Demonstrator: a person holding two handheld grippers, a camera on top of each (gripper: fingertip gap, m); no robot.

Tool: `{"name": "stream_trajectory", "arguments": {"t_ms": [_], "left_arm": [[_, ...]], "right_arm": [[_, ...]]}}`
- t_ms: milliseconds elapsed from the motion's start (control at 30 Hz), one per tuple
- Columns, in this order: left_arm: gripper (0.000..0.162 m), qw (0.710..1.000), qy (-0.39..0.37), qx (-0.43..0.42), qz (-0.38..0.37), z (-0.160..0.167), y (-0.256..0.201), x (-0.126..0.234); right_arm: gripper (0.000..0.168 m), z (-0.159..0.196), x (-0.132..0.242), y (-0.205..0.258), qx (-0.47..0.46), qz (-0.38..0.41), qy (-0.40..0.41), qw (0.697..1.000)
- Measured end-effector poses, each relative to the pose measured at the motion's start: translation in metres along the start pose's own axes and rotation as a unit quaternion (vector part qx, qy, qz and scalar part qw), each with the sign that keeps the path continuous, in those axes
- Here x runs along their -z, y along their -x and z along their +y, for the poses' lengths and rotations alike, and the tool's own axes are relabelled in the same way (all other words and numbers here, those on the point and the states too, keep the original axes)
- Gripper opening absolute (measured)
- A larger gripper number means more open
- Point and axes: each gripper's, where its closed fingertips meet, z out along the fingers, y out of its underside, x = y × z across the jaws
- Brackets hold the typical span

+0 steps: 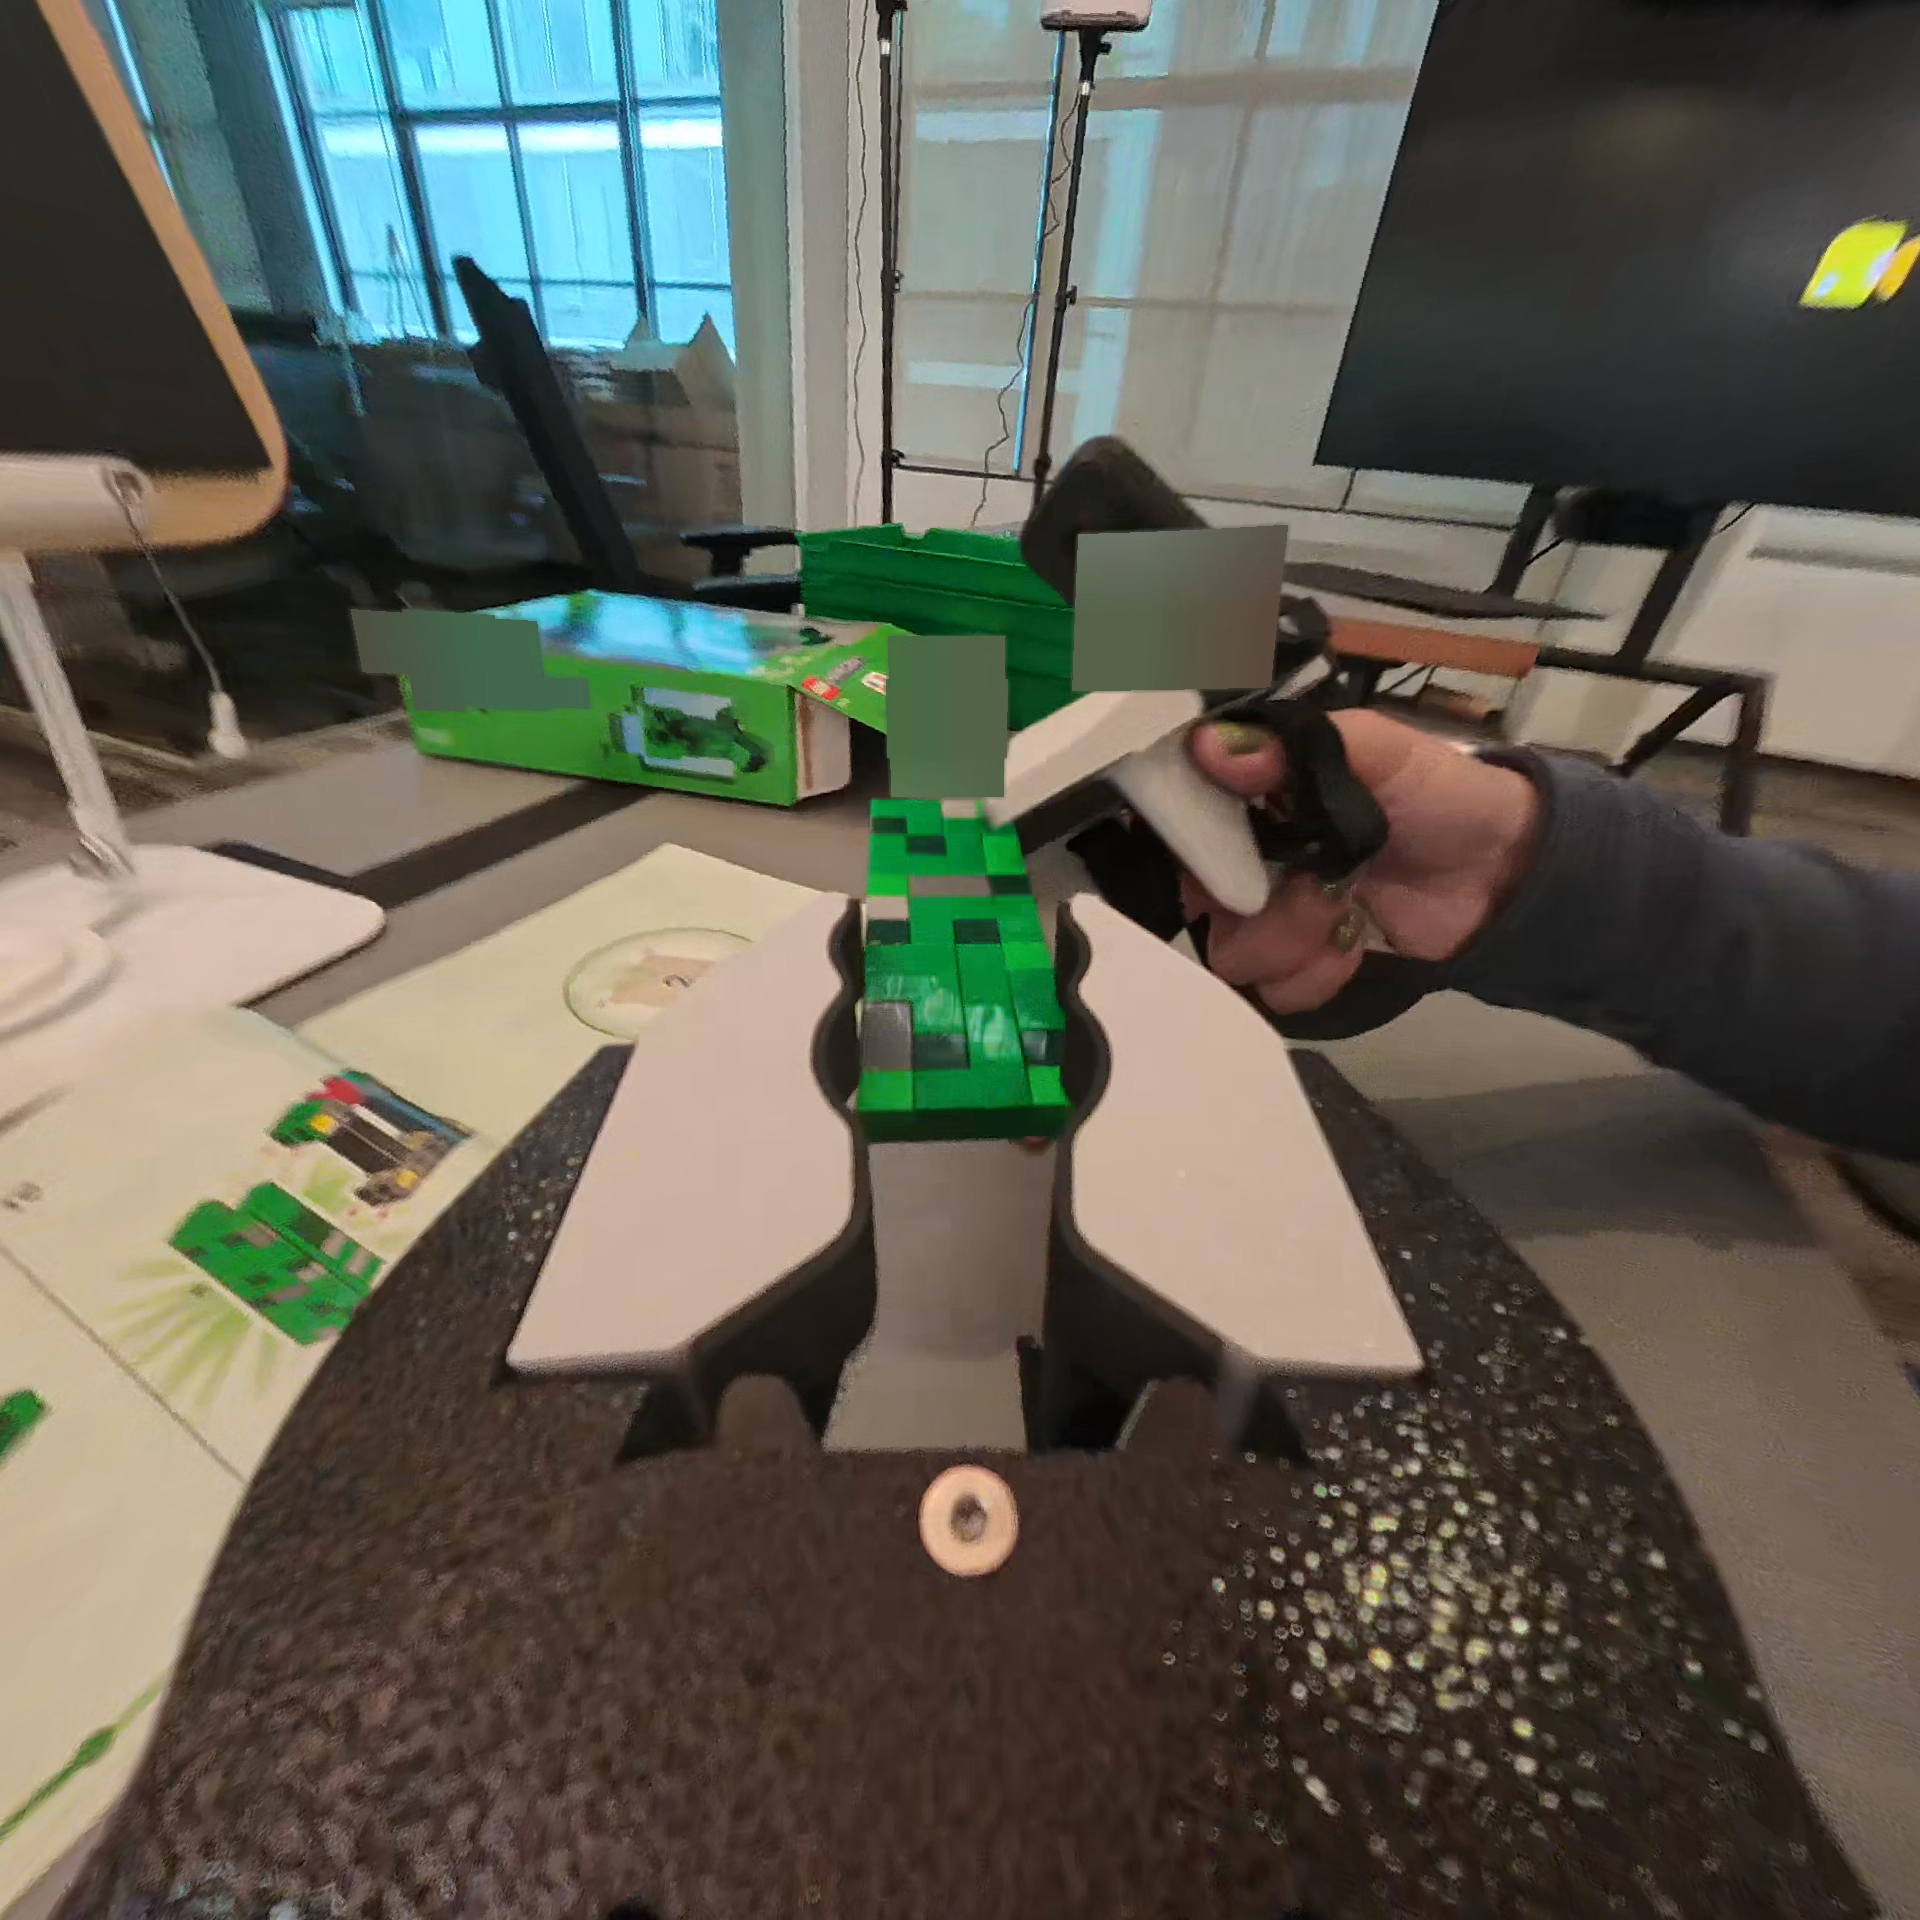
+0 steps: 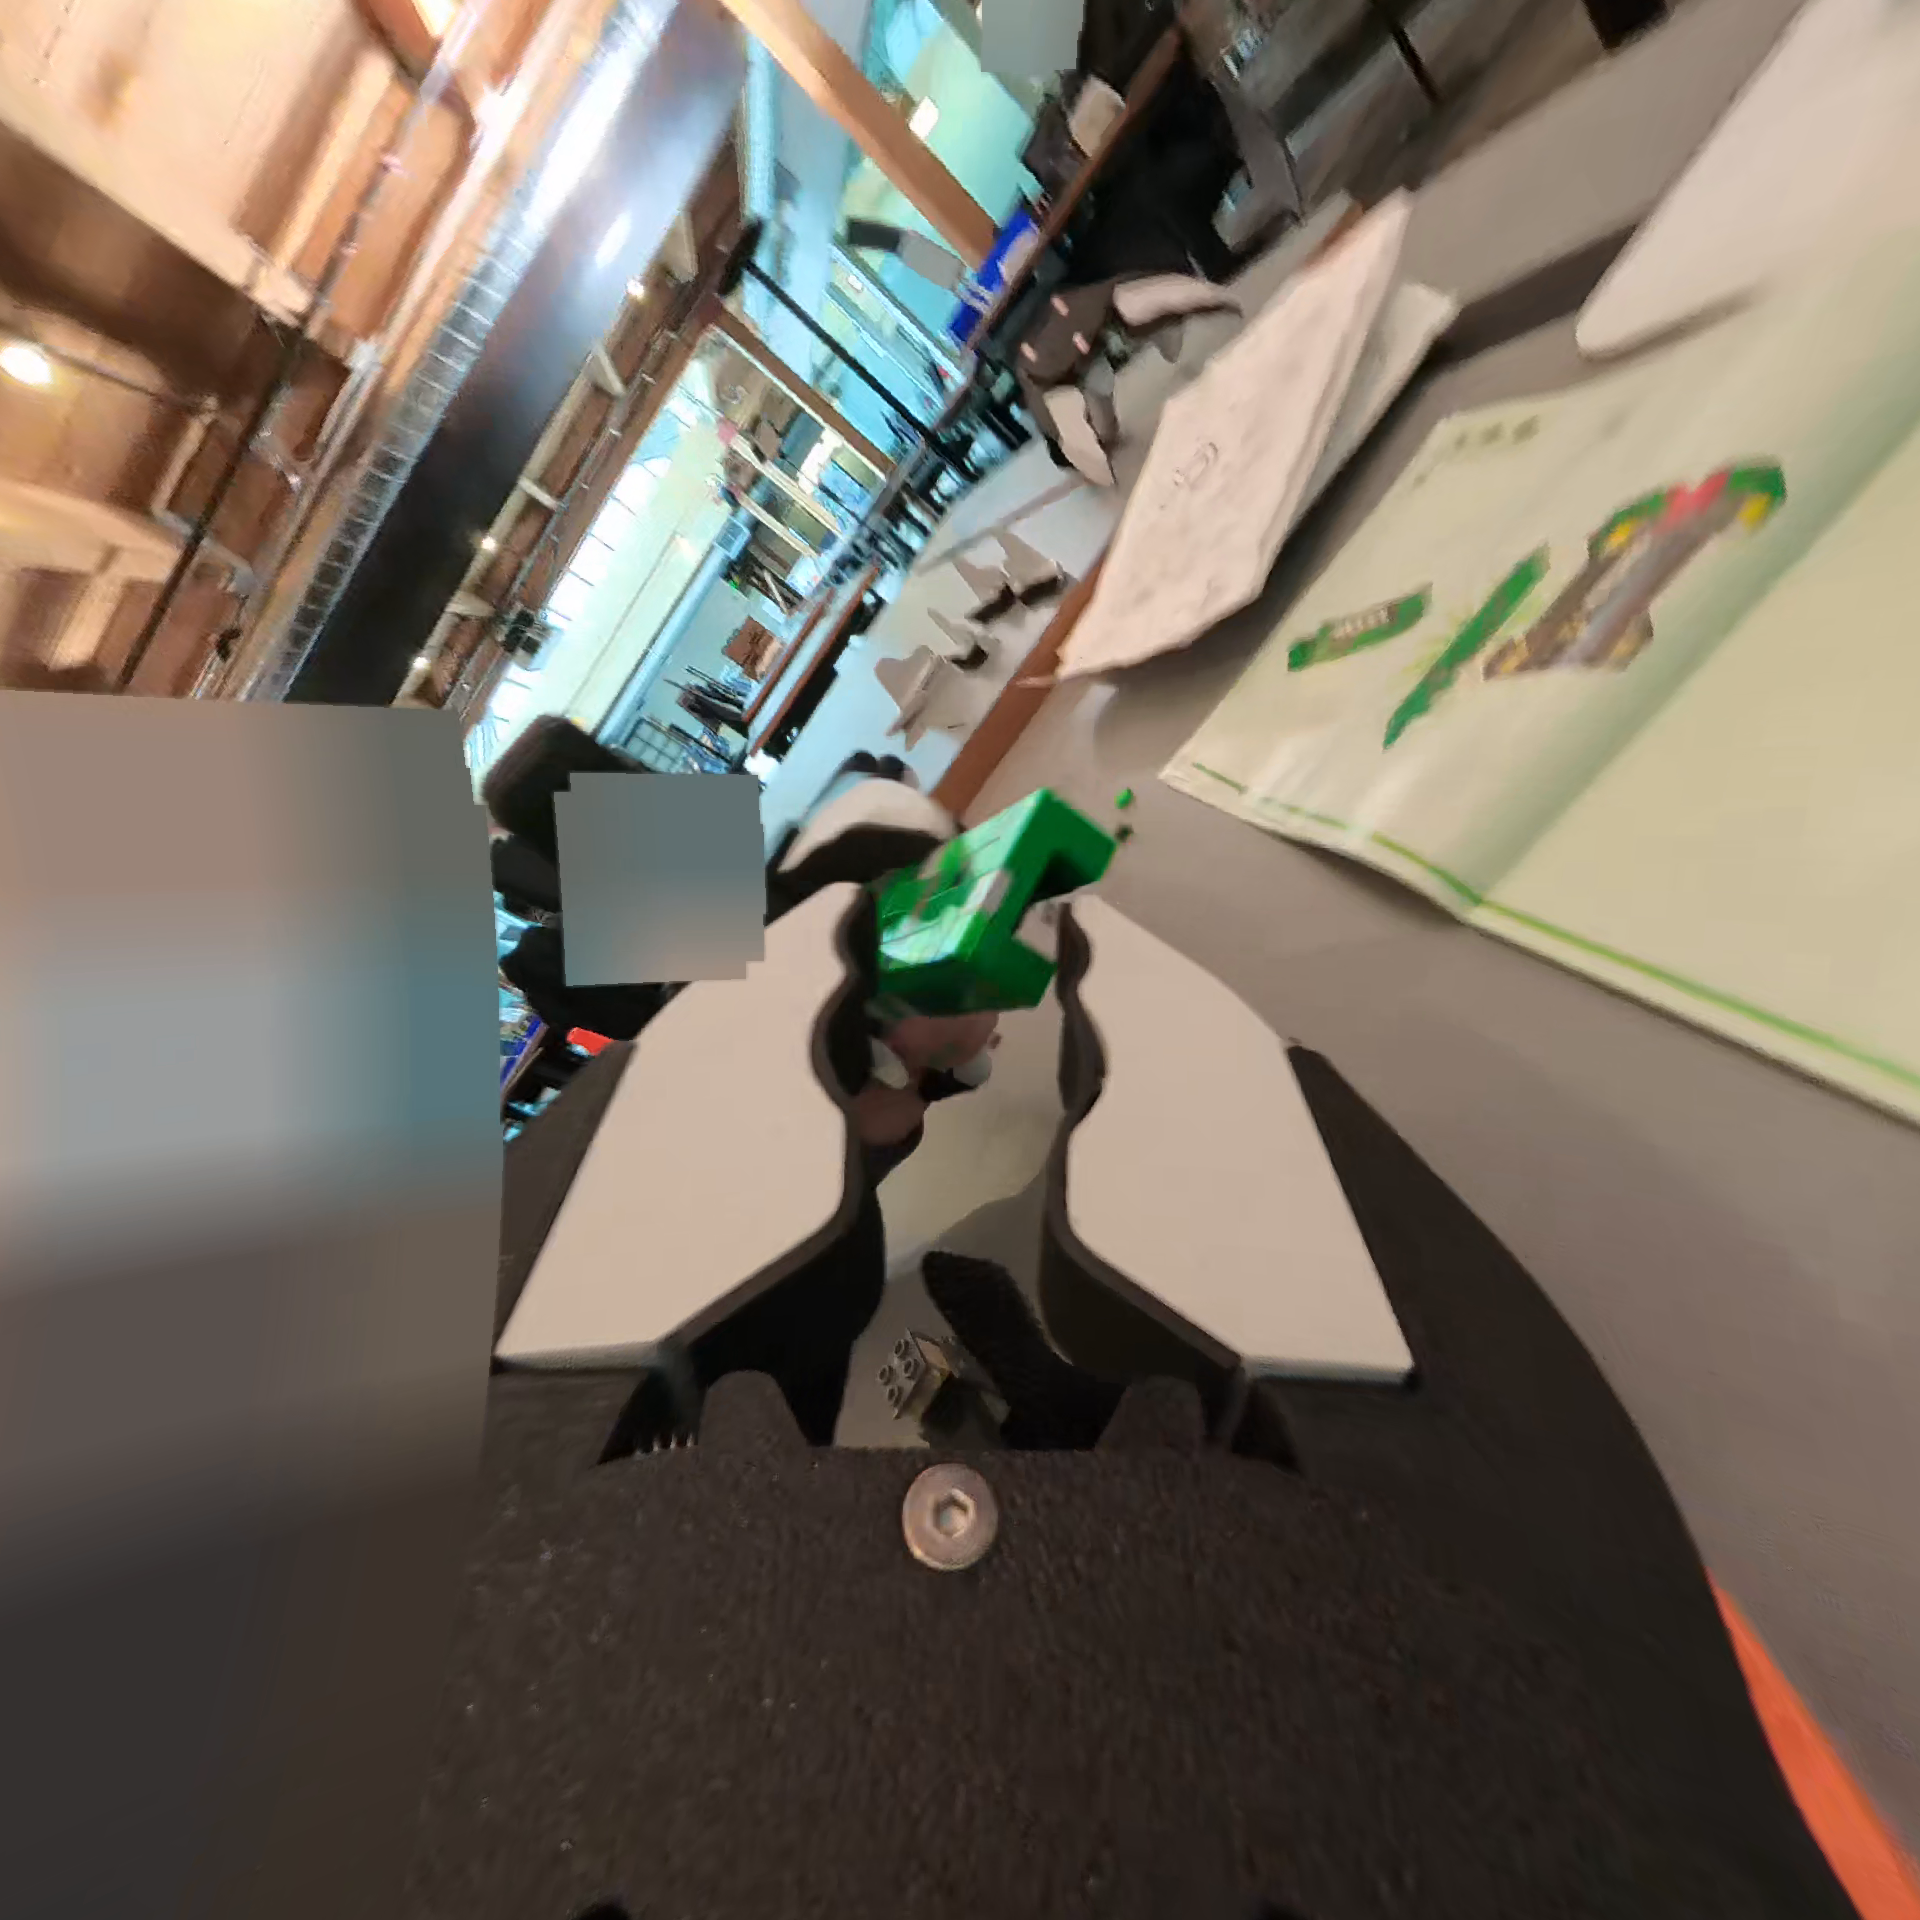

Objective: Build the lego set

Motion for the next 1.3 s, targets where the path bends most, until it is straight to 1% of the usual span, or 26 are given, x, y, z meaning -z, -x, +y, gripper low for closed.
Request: {"name": "stream_trajectory", "arguments": {"t_ms": [67,100,133,233,300,333,367,400,433,467,533,600,633,667,700,733,767,800,867,933,967,1033,1067,1100,1233,1300], "left_arm": [[0.031,0.999,0.008,-0.032,-0.017,0.002,0.0,-0.001],[0.025,0.999,0.013,-0.046,-0.024,0.004,0.0,-0.001],[0.026,0.998,0.015,-0.054,-0.026,0.005,0.0,-0.002],[0.046,0.997,0.028,-0.057,-0.037,0.007,0.002,0.003],[0.06,0.996,0.03,-0.065,-0.056,0.005,0.006,0.013],[0.061,0.995,0.029,-0.067,-0.064,0.003,0.008,0.02],[0.062,0.995,0.032,-0.067,-0.071,0.002,0.009,0.026],[0.062,0.994,0.037,-0.065,-0.078,0.002,0.011,0.033],[0.063,0.993,0.043,-0.062,-0.086,0.003,0.013,0.04],[0.064,0.993,0.046,-0.059,-0.092,0.005,0.015,0.046],[0.064,0.993,0.048,-0.048,-0.099,0.008,0.016,0.058],[0.065,0.992,0.047,-0.034,-0.109,0.012,0.018,0.068],[0.065,0.992,0.048,-0.027,-0.115,0.014,0.02,0.072],[0.065,0.991,0.05,-0.021,-0.122,0.017,0.021,0.076],[0.065,0.99,0.052,-0.015,-0.128,0.02,0.022,0.08],[0.065,0.989,0.055,-0.01,-0.135,0.024,0.023,0.083],[0.065,0.988,0.06,-0.004,-0.14,0.027,0.023,0.086],[0.066,0.988,0.066,0.001,-0.142,0.031,0.023,0.088],[0.069,0.986,0.083,0.013,-0.144,0.04,0.022,0.091],[0.071,0.983,0.107,0.024,-0.145,0.05,0.02,0.093],[0.072,0.982,0.12,0.027,-0.146,0.054,0.019,0.093],[0.071,0.979,0.141,0.023,-0.146,0.061,0.013,0.093],[0.07,0.978,0.153,0.019,-0.144,0.065,0.01,0.091],[0.067,0.976,0.166,0.014,-0.143,0.069,0.007,0.089],[0.058,0.959,0.243,-0.004,-0.148,0.089,-0.002,0.079],[0.057,0.951,0.273,-0.007,-0.143,0.098,-0.007,0.07]], "right_arm": [[0.019,0.002,-0.005,-0.001,-0.017,-0.009,0.004,1.0],[0.017,0.003,-0.007,0.0,-0.024,-0.016,0.006,1.0],[0.017,0.004,-0.009,-0.001,-0.023,-0.016,0.007,1.0],[0.017,-0.001,-0.009,0.001,0.006,-0.012,-0.002,1.0],[0.017,-0.005,-0.007,0.001,0.069,0.01,0.001,0.998],[0.017,-0.007,-0.006,0.0,0.122,0.034,0.01,0.992],[0.017,-0.008,-0.005,-0.001,0.19,0.059,0.023,0.98],[0.017,-0.008,-0.005,0.0,0.264,0.084,0.043,0.96],[0.017,-0.005,-0.006,0.0,0.343,0.107,0.073,0.93],[0.017,-0.001,-0.008,-0.001,0.424,0.133,0.106,0.89],[0.017,0.012,-0.012,-0.009,0.567,0.171,0.193,0.782],[0.017,0.024,-0.016,-0.026,0.654,0.21,0.282,0.67],[0.017,0.03,-0.018,-0.034,0.682,0.222,0.32,0.62],[0.017,0.037,-0.021,-0.04,0.698,0.225,0.348,0.583],[0.017,0.045,-0.025,-0.043,0.706,0.222,0.367,0.563],[0.017,0.054,-0.031,-0.043,0.708,0.211,0.381,0.556],[0.018,0.062,-0.036,-0.042,0.71,0.2,0.388,0.553],[0.023,0.07,-0.038,-0.042,0.702,0.191,0.404,0.555],[0.043,0.082,-0.04,-0.041,0.67,0.18,0.436,0.573],[0.049,0.084,-0.04,-0.033,0.644,0.159,0.434,0.61],[0.05,0.08,-0.038,-0.026,0.625,0.147,0.425,0.638],[0.051,0.07,-0.029,-0.013,0.575,0.113,0.398,0.706],[0.051,0.064,-0.023,-0.009,0.55,0.098,0.385,0.734],[0.051,0.057,-0.017,-0.008,0.533,0.087,0.374,0.754],[0.044,0.035,0.002,-0.021,0.476,0.074,0.328,0.812],[0.038,0.03,0.004,-0.024,0.471,0.063,0.309,0.824]]}}
